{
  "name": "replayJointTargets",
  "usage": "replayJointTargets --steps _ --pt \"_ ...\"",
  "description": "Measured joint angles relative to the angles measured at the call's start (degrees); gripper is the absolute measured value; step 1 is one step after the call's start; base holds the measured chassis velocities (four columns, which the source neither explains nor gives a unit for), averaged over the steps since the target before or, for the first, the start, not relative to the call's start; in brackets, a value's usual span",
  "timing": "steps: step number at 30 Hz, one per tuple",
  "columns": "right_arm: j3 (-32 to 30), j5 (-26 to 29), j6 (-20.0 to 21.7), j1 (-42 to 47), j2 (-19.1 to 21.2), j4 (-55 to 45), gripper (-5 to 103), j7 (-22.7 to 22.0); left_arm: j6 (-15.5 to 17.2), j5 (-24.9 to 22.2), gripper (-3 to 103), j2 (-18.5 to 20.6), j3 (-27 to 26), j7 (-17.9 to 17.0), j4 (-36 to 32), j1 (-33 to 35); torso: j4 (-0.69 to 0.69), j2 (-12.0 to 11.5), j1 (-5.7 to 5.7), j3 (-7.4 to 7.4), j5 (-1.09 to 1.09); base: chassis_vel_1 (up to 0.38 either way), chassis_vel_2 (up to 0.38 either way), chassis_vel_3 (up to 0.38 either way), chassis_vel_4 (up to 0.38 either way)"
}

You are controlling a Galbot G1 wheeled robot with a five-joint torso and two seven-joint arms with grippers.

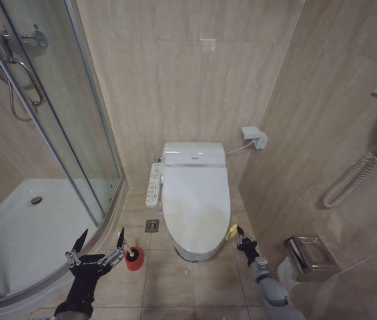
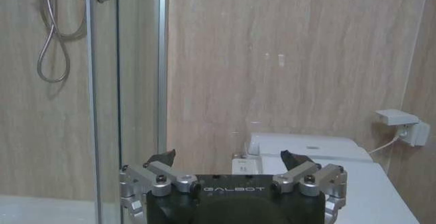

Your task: Open the toilet lid, clean the toilet bowl with a toilet brush, close the toilet lid, and flush.

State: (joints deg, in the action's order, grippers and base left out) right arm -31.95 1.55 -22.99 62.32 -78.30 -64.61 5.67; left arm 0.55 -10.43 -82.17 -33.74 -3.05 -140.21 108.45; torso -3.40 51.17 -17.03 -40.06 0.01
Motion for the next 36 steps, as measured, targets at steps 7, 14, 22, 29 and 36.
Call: replayJointTargets --steps 7,14,22,29,36 --pt "0.0 0.3 0.6 0.1 0.3 -2.1 0 -1.2 0.0 0.0 100 0.0 0.0 0.0 0.0 0.0 0.01 0.0 0.0 0.0 0.01 0.0 0.0 0.0 0.0" --pt "-0.4 2.2 2.1 -0.2 0.9 -5.5 0 -2.9 0.0 0.0 100 0.0 0.0 0.0 0.0 0.0 0.0 0.0 0.0 -0.01 0.01 0.0 0.0 0.0 0.0" --pt "-0.8 3.7 3.9 -0.9 2.4 -8.4 0 -3.5 0.0 0.0 100 0.0 0.0 0.0 0.0 0.0 0.0 0.0 0.0 0.0 0.0 0.0 0.0 0.0 0.0" --pt "-0.9 5.0 5.4 -1.6 3.2 -11.0 0 -4.4 0.0 0.0 100 0.0 0.0 0.0 0.0 0.0 -0.01 0.0 0.0 0.0 -0.01 0.0 0.0 0.0 0.0" --pt "-0.8 6.6 7.1 -2.6 4.1 -13.5 0 -5.3 0.0 0.0 100 0.0 0.0 0.0 0.0 0.0 -0.01 0.0 0.0 0.01 -0.03 0.0 0.0 0.0 0.0"
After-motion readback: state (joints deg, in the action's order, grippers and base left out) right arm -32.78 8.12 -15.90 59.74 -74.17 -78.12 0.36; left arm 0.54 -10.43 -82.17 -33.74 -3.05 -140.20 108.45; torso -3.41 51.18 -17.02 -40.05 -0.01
